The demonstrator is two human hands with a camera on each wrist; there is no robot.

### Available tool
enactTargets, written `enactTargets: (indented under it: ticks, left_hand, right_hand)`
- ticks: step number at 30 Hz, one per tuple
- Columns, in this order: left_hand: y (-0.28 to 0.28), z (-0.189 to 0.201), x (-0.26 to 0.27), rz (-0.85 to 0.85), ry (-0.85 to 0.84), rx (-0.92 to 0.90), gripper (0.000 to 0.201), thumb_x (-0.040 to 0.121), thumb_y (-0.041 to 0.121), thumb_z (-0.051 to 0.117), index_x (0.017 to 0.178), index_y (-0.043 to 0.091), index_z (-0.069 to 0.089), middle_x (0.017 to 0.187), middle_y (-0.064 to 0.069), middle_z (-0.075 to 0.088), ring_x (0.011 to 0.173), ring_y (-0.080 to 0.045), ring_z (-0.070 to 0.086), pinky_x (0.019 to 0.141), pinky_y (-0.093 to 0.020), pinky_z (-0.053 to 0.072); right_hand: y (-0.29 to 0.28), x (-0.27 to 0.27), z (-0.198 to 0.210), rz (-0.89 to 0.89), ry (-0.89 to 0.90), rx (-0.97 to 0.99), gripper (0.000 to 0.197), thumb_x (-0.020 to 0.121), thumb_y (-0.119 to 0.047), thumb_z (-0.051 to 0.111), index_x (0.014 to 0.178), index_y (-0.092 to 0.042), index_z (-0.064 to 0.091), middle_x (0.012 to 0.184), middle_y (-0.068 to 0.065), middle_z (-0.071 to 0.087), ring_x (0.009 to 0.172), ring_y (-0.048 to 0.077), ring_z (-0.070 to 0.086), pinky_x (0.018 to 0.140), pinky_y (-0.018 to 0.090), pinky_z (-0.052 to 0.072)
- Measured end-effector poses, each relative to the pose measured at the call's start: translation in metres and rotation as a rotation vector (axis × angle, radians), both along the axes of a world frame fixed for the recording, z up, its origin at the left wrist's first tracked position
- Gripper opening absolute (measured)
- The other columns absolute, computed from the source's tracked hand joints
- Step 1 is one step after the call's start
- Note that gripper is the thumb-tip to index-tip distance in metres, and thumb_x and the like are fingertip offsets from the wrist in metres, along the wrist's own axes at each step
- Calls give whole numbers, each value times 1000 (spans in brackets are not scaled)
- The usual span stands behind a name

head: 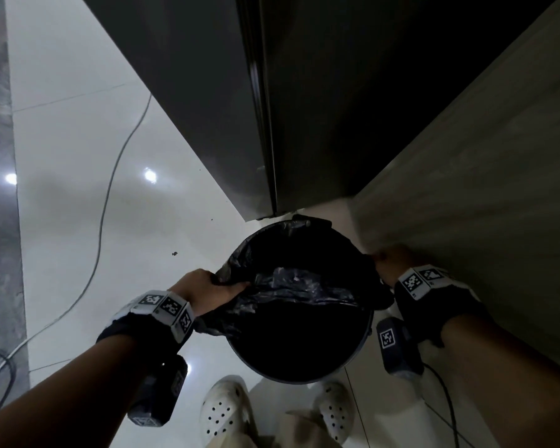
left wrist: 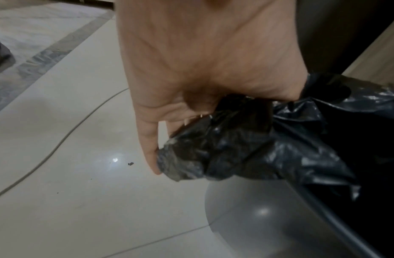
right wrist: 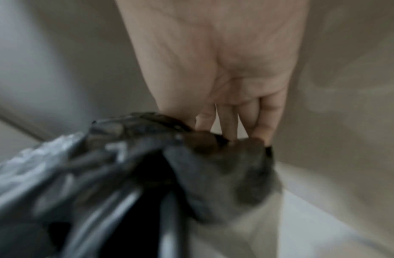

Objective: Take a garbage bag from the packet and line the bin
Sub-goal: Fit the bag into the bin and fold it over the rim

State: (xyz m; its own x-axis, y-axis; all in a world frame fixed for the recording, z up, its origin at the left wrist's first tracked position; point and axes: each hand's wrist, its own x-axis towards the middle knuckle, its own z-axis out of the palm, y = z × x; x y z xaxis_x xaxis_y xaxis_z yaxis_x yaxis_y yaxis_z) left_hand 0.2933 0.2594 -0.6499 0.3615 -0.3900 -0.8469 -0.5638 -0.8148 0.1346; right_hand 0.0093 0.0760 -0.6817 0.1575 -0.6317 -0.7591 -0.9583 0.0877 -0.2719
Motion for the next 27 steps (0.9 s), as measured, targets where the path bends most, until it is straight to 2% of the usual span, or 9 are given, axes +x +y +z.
enactTargets:
  ticks: [3,5,7,9,13,16,18,23,27]
  left_hand:
    - [19,5,-6,-39,9,-75,62,69,71,60,99,17,68,99,-4,65,95,-23,63,85,-33,50]
    - [32,9,-10,-44,-37,-175,62,65,71,63,105,23,65,106,3,57,99,-20,61,86,-35,49]
    - [45,11,-13,-76,-91,-249,70,64,69,65,119,27,57,120,7,52,100,-19,63,86,-36,50]
    - [58,12,-16,-109,-129,-338,82,63,68,66,132,28,45,134,8,46,95,-23,66,83,-40,53]
    - [77,12,-28,-154,-188,-477,89,67,61,68,141,26,33,143,1,40,89,-32,69,73,-44,57]
    - [86,17,-40,-181,-239,-524,85,74,47,71,145,19,33,147,-9,39,86,-37,69,73,-42,56]
    - [93,19,-46,-231,-254,-594,80,77,39,71,144,15,34,144,-16,40,79,-40,68,70,-42,57]
    - [104,24,-58,-270,-191,-622,61,86,23,61,142,28,36,139,-21,31,86,-39,67,65,-45,60]
    - [105,30,-62,-291,-79,-573,48,86,15,56,130,32,47,122,-14,40,66,-25,61,57,-35,57]
  right_hand:
    - [22,-6,13,-159,-65,35,68,92,-55,42,127,1,58,132,19,58,117,38,54,100,43,39]
    - [37,-6,30,-265,-158,21,79,88,-65,41,131,-1,55,138,18,54,127,38,48,109,47,35]
    - [53,-11,43,-282,-156,82,75,80,-75,44,104,-9,71,121,16,64,116,35,57,102,44,42]
    - [70,-17,53,-263,-130,91,54,79,-68,54,87,-18,71,105,8,69,102,31,63,92,39,49]
    - [99,-26,56,-284,-122,-20,30,85,-41,63,109,-23,63,104,1,68,98,26,65,83,35,51]
    - [121,-26,64,-340,-138,-128,32,88,-32,61,119,-35,55,100,-5,71,86,20,65,78,33,51]
    - [133,-28,70,-315,-118,-208,39,90,-29,57,124,-43,47,98,-9,71,88,21,67,79,37,53]
    - [153,-33,76,-114,-3,-247,44,96,-20,48,131,-45,40,111,-7,70,96,26,67,76,34,49]
    - [159,-33,83,126,47,-247,47,99,-28,42,140,-47,30,110,-1,70,92,25,68,72,33,49]
